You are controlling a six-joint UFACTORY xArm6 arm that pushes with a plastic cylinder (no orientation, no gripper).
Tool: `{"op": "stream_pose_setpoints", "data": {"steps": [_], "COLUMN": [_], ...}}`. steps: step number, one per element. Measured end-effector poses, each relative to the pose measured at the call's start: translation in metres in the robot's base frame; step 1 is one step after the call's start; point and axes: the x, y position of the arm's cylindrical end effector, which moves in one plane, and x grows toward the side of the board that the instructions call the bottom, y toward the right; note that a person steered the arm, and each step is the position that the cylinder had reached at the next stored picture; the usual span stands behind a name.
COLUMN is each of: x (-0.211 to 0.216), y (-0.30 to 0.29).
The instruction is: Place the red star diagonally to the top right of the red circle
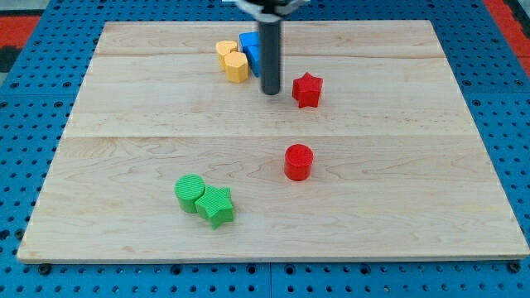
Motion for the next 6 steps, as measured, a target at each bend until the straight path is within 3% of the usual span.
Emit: {"op": "stream_pose_setpoints", "data": {"steps": [1, 2, 3, 4, 6], "x": [0.004, -0.024, -0.014, 0.021, 0.039], "y": [0.021, 0.046, 0.096, 0.090, 0.155]}}
